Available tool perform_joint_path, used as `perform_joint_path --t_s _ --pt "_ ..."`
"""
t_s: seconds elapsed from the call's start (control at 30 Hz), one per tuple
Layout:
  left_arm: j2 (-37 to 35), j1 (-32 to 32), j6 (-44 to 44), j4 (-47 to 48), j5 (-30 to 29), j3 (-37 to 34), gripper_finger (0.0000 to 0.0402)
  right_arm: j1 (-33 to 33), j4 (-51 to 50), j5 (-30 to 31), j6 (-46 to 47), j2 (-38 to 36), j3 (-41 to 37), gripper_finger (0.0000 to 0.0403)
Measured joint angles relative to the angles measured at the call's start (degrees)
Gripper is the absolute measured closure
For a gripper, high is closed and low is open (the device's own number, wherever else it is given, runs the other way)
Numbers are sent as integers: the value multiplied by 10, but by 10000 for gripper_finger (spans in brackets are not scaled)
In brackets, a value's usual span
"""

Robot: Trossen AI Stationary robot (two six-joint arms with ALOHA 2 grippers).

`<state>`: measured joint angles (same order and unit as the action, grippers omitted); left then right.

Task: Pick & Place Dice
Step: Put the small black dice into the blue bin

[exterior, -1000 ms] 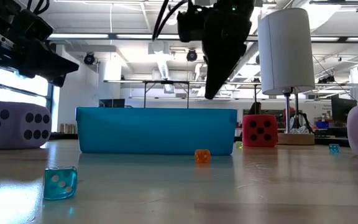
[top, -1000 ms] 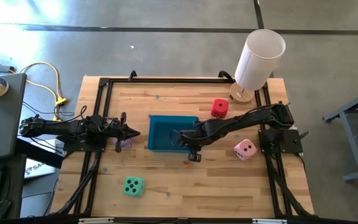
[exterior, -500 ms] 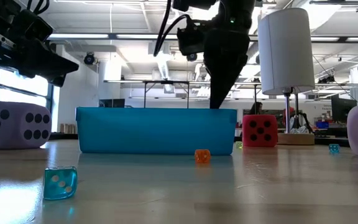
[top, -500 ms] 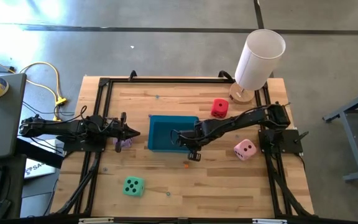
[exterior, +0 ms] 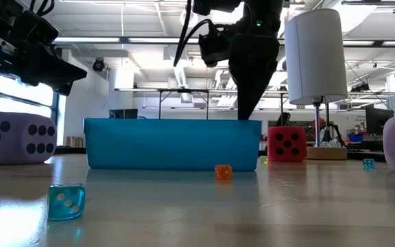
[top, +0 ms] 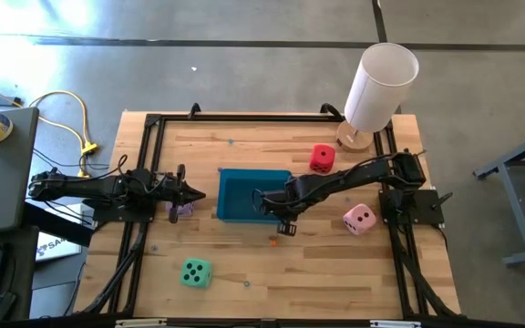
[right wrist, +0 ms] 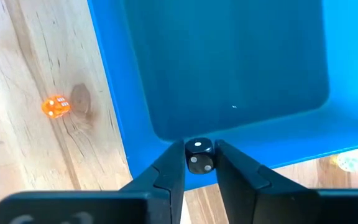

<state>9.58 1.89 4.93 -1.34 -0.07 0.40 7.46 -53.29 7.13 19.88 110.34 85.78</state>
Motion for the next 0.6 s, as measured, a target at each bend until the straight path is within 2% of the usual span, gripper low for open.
perform_joint_path --t_s 0.6 --pt "0 0 0 0 0 0 401 0 3 -11 -2 0 0 297"
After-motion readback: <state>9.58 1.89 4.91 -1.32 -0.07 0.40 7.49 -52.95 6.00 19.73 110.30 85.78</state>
